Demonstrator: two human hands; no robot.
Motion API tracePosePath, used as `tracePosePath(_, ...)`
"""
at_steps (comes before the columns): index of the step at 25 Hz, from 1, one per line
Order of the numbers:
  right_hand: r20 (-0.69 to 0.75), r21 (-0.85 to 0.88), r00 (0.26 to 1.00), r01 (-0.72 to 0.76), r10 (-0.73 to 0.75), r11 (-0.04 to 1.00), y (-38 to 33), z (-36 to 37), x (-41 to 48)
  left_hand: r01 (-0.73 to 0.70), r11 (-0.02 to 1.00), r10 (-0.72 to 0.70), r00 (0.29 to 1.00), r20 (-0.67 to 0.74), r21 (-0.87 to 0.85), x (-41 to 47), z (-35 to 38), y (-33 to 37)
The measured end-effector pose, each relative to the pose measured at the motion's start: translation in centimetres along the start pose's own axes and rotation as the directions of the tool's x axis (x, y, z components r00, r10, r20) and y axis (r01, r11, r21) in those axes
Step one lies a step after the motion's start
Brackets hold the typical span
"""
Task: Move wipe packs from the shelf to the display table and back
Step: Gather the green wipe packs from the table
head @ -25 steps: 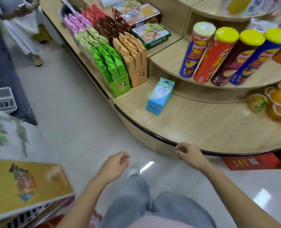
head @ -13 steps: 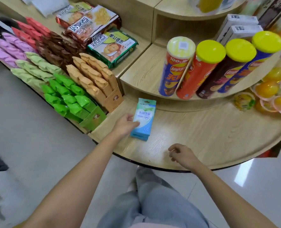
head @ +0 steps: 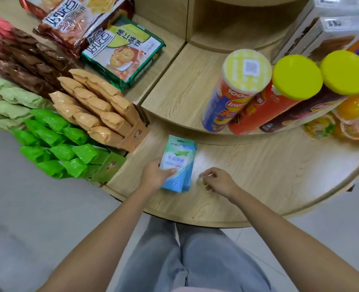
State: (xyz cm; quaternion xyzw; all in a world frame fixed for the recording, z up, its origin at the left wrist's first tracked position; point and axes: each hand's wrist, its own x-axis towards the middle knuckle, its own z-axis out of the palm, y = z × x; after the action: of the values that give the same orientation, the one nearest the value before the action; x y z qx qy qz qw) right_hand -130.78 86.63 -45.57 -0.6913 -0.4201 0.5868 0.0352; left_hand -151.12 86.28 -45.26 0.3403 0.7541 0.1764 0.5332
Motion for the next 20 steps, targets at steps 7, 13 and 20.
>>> tracePosePath(7, -0.073, 0.193, 0.993, -0.081, 0.097, 0.978, -2.5, 3.7, 2.9, 0.147, 0.968, -0.155, 0.987, -0.028, -0.203, -1.2, -4.2, -5.0)
tracePosePath(13, -0.218, 0.265, 0.965, -0.088, 0.149, 0.960, -2.5, 6.9, 4.0, 0.142, 0.939, -0.143, 0.990, 0.021, -0.314, -3.3, -6.2, -6.6)
tracePosePath(20, -0.330, 0.298, 0.933, -0.039, 0.141, 0.954, -0.6, 6.1, 1.9, 0.062, 0.937, -0.031, 0.995, 0.095, -0.343, -4.1, -6.1, -3.7)
